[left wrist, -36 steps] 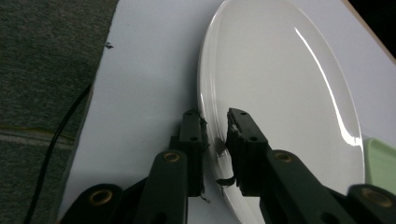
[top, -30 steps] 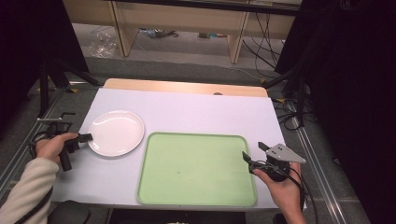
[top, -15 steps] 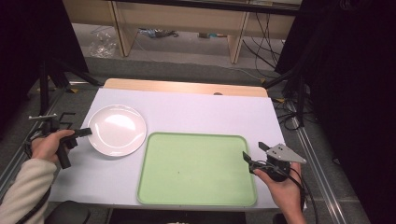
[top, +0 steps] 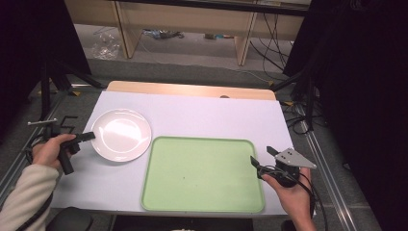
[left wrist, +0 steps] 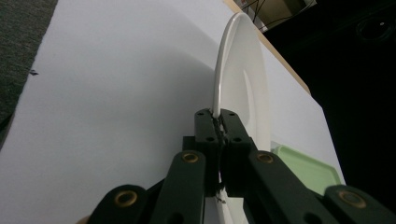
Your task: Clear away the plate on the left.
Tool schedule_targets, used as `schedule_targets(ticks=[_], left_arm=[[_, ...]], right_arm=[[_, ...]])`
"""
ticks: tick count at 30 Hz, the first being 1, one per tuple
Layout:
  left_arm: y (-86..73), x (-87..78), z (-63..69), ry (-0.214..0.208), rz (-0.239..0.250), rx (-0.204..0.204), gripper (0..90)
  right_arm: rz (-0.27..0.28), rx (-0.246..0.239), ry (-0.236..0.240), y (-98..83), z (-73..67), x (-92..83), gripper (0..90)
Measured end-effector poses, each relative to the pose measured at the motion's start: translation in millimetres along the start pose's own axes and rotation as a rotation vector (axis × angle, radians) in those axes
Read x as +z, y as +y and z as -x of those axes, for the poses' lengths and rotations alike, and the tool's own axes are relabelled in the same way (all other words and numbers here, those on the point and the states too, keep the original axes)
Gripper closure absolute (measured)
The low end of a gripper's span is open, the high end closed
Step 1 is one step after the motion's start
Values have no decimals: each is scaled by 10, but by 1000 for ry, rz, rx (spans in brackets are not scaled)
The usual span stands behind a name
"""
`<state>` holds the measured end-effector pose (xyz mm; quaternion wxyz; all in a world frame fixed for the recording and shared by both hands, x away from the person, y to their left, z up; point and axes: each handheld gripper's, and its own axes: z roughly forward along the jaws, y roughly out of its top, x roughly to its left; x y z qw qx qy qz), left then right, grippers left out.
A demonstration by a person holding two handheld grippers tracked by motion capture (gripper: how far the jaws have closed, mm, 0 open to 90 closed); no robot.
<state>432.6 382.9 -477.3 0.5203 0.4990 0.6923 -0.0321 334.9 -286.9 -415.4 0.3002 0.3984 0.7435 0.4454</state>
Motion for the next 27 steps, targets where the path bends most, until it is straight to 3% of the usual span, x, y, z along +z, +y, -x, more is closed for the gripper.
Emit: schedule_targets(ticks=[12,18,24,27], left_arm=[[2,-43,-1,-43,33,-46,869],[3,-52,17,-63,36,-56,869],[-4,-42,37,-60,18,-32,864],[-5,-45,40,-83,30,-54,865]], right_arm=[[1,1,-1,2,0,-5,315],[1,2,-1,0,3,-4,315],[1,0,1,-2,1,-1,315],[1,0,-1,0,1,-4,315]])
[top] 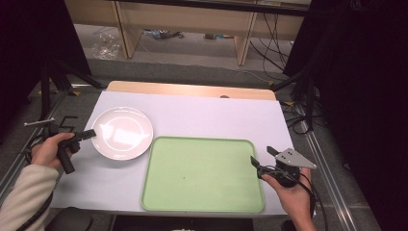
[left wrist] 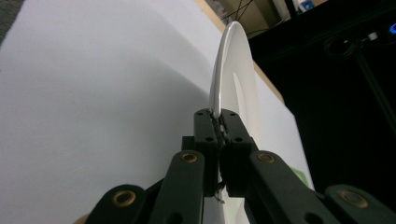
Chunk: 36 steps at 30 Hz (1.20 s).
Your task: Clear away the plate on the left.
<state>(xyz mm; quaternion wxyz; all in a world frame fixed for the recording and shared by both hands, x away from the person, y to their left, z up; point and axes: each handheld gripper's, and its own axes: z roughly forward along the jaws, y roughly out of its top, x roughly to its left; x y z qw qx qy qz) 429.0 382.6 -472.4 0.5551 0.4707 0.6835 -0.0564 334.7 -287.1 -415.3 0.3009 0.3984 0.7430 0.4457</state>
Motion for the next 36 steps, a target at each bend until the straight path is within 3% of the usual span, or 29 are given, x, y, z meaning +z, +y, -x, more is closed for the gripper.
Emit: schedule_targets(ticks=[4,6,7,9,11,13,36], left_arm=[[6,-14,45,-8,22,-8,867],[-1,-6,44,-43,35,-9,865],[3,-10,57,-22,19,-5,866],[-1,-6,71,-22,18,-8,867],[-8,6,73,-62,32,-11,865],[-5,3,99,-41,16,-15,866],[-67,102,275,-88,-14,-11,866]], right_arm=[[1,1,-1,1,0,-1,314],[1,1,0,1,-1,-1,315],[6,1,-2,1,-3,3,315],[9,0,-4,2,-2,2,315],[11,1,-5,1,2,1,315],[10,1,-5,1,2,1,315],[7,-1,-1,7,6,-11,317]])
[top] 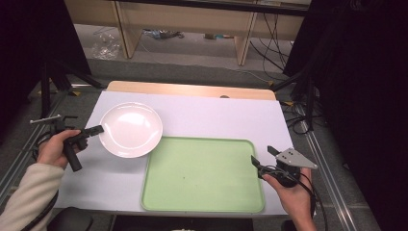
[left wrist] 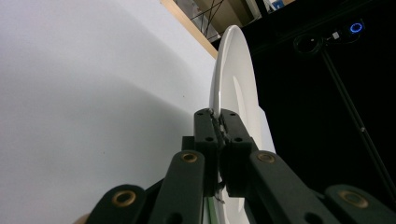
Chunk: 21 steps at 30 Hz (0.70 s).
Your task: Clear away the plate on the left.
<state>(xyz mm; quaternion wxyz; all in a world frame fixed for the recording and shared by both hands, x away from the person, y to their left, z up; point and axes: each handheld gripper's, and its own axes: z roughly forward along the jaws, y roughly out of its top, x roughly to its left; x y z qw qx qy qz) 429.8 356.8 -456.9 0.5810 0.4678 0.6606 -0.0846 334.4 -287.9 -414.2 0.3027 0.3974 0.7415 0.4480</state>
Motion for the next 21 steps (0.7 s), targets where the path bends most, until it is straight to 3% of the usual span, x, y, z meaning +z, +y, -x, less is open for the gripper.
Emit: schedule_targets(ticks=[21], left_arm=[[-46,81,97,-42,-14,3,866]], right_arm=[[0,-11,-6,8,3,-9,317]])
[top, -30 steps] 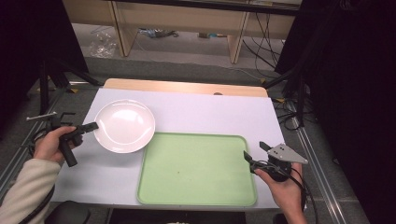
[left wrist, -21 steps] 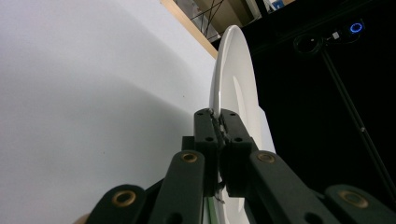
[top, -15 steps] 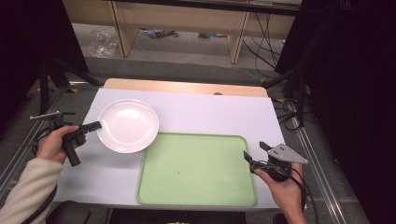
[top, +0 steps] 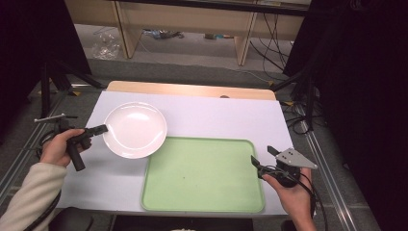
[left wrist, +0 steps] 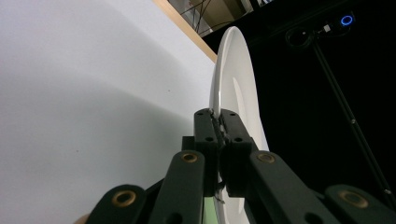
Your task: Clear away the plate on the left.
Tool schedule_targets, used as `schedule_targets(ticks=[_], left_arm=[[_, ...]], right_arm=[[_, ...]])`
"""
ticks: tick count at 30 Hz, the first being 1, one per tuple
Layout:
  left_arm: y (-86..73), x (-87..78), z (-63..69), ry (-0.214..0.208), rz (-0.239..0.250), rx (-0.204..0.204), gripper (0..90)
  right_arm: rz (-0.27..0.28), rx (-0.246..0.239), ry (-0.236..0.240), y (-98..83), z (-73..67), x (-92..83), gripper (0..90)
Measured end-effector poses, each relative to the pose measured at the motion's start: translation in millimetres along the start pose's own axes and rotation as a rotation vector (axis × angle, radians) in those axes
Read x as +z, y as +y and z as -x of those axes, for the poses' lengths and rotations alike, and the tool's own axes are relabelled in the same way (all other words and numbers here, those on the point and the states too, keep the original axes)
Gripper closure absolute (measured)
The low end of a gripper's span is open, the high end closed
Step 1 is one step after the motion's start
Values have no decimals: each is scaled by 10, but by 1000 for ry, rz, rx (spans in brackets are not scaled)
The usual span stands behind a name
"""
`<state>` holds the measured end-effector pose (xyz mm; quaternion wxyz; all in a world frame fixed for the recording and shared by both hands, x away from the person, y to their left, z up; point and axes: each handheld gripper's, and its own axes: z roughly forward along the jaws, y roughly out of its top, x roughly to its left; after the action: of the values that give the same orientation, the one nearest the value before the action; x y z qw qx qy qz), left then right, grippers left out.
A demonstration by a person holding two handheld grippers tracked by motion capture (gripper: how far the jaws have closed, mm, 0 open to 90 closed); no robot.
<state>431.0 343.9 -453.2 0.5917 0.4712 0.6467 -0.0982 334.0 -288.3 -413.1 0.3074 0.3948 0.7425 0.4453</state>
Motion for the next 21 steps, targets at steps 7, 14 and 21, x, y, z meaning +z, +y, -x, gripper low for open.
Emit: schedule_targets(ticks=[7,14,21], left_arm=[[-21,31,33,6,-21,6,866],[-38,55,63,5,-33,13,865],[-61,84,91,4,-37,1,867]], right_arm=[[2,11,6,-1,-9,5,317],[-4,11,5,1,-8,-1,317],[3,13,9,0,-15,7,318]])
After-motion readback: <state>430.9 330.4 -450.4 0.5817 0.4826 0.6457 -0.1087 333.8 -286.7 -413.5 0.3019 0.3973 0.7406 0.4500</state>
